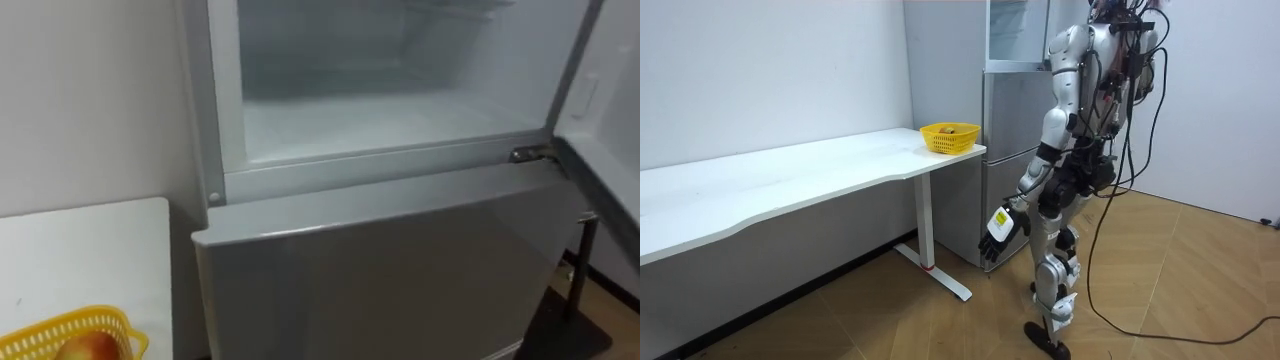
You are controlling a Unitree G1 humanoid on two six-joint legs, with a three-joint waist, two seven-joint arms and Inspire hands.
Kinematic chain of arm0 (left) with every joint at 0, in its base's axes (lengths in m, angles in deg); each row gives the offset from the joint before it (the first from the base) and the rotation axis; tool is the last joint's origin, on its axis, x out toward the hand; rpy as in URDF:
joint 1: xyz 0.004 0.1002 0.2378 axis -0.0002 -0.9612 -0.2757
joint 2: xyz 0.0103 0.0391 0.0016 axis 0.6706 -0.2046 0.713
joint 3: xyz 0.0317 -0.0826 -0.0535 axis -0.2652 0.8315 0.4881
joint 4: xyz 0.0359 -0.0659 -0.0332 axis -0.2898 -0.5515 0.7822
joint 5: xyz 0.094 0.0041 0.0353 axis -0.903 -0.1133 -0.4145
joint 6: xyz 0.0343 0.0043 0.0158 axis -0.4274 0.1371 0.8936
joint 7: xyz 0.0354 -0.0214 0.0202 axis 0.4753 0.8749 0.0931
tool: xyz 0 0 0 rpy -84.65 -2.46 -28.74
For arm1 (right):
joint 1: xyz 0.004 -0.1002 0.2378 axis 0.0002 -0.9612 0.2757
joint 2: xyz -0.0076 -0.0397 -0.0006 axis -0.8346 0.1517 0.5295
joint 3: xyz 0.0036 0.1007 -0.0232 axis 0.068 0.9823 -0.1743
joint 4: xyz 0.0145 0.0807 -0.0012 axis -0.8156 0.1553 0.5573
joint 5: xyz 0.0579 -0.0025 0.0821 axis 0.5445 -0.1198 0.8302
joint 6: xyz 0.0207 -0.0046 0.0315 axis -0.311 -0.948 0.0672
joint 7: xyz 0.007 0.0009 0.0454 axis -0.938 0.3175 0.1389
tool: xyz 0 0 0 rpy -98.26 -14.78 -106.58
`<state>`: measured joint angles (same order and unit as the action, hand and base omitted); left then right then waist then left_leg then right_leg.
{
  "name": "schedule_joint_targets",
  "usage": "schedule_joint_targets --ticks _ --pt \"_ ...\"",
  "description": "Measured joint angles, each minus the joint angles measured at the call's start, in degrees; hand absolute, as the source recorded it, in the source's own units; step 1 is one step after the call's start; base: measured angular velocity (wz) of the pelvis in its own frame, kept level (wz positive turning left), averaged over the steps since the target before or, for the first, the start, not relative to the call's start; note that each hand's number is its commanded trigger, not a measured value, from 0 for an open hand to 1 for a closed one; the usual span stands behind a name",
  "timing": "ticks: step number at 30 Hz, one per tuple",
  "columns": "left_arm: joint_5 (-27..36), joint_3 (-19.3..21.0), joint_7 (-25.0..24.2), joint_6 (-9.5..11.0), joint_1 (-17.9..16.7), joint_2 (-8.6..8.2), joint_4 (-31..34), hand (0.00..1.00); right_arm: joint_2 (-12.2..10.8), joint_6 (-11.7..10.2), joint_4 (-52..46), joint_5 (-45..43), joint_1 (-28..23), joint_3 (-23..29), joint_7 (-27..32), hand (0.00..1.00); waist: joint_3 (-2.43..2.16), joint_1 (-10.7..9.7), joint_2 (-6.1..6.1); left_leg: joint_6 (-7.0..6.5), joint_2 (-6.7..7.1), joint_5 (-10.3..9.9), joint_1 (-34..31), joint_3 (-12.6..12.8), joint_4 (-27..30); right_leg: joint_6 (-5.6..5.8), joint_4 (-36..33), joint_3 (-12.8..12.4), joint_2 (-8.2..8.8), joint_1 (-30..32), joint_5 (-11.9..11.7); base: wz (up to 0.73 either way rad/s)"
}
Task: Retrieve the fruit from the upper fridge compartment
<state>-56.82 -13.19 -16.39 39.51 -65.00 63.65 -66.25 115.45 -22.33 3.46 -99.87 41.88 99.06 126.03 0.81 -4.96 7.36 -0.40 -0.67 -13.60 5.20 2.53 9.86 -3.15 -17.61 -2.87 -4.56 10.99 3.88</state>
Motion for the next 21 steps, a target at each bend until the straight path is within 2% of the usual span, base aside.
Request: schedule_joint_targets --ticks 1,2,3,4,6,8,10,12,14,15,17,21 --pt "0.01 -0.54 0.02 0.01 0.16 0.48 -0.01 0.00 1.04 -0.11 -0.67 -2.31 0.14 0.51 -0.57 0.00 -0.27 0.31 0.08 0.05 -0.09 0.02 -0.08 -0.44 0.01 -0.11 0.34 0.61 0.05 -0.17 -0.24 0.13" --pt "0.01 -2.14 0.03 0.01 0.27 1.49 -0.08 0.00 2.54 -0.31 -0.85 -6.14 0.12 0.50 -1.89 0.00 -0.29 0.59 0.98 0.30 -0.49 0.08 -0.07 -1.15 0.01 -0.31 1.50 1.61 -0.01 -0.92 -0.69 0.15" --pt "-0.04 -3.59 -0.01 -0.22 0.79 2.08 -0.19 0.00 2.61 -0.90 -0.90 -9.80 0.13 0.40 -3.54 0.00 -0.41 1.09 1.69 0.65 -0.85 0.16 -0.09 -1.31 -0.09 -0.59 2.60 1.74 -0.36 -1.37 -1.28 0.11" --pt "-0.06 -4.31 -0.01 -0.44 1.06 2.12 -0.21 0.00 2.61 -1.22 -1.11 -11.71 0.13 0.38 -4.28 0.00 -0.46 1.42 1.80 1.06 -1.01 0.33 -0.17 -1.31 -0.11 -0.75 3.13 1.84 -0.49 -1.53 -1.58 0.00" --pt "-0.03 -7.18 -0.16 -0.91 1.68 2.13 -0.36 0.00 2.64 -2.14 -3.48 -16.39 0.17 0.43 -6.71 0.00 -0.55 3.11 1.73 1.44 -1.30 0.41 -0.55 -1.34 -0.22 -1.01 4.00 2.05 -0.71 -1.55 -2.00 0.00" --pt "-0.06 -9.41 -0.19 -0.90 2.40 2.62 -0.56 0.00 2.65 -3.62 -5.24 -17.90 0.17 -0.06 -8.35 0.00 -0.57 3.80 1.52 1.70 -1.54 0.56 -0.51 -2.10 -0.27 -1.26 4.32 2.79 -0.78 -2.14 -2.13 0.17" --pt "-0.03 -11.36 -0.37 -0.89 3.19 3.49 -0.81 0.00 2.65 -6.14 -6.88 -18.46 0.18 -1.69 -9.90 0.00 -0.49 4.69 1.39 1.83 -1.81 0.64 0.05 -2.84 -0.66 -1.53 5.22 3.15 -1.04 -3.09 -2.28 0.17" --pt "-0.05 -12.21 -0.55 -0.80 4.18 3.78 -1.40 0.00 2.64 -10.34 -8.78 -19.26 -0.03 -4.61 -11.96 0.00 -0.31 6.06 1.18 1.85 -2.03 0.64 0.75 -3.36 -1.19 -1.65 6.07 3.97 -1.13 -4.19 -2.30 0.09" --pt "-0.05 -12.42 -0.74 -0.80 4.15 3.86 -1.82 0.00 2.87 -10.97 -9.14 -21.33 -0.15 -4.72 -12.89 0.00 -0.22 5.88 1.17 1.80 -1.99 0.60 1.20 -3.51 -1.28 -1.55 6.08 4.43 -1.03 -4.68 -2.18 0.11" --pt "-0.05 -13.13 -0.83 -0.84 4.09 4.02 -2.02 0.00 2.85 -10.97 -8.82 -21.29 -0.31 -4.73 -13.36 0.00 -0.02 5.87 0.98 1.71 -1.96 0.54 1.48 -3.59 -1.31 -1.47 6.12 4.50 -0.99 -4.98 -2.05 0.04" --pt "-0.05 -13.41 -1.13 -0.83 4.03 3.99 -1.98 0.00 2.85 -11.11 -8.49 -21.31 -0.30 -4.49 -13.56 0.00 0.00 5.90 1.14 1.64 -1.86 0.50 1.47 -3.59 -1.27 -1.38 6.10 4.49 -0.89 -4.99 -2.01 0.00" --pt "-0.11 -13.43 -1.39 -0.84 3.97 3.99 -2.08 0.00 2.81 -13.15 -6.74 -21.67 -0.39 -4.38 -12.69 0.00 -0.03 6.16 1.18 1.62 -1.83 0.48 1.45 -3.60 -1.14 -1.35 6.06 4.53 -0.59 -5.00 -2.00 0.00"
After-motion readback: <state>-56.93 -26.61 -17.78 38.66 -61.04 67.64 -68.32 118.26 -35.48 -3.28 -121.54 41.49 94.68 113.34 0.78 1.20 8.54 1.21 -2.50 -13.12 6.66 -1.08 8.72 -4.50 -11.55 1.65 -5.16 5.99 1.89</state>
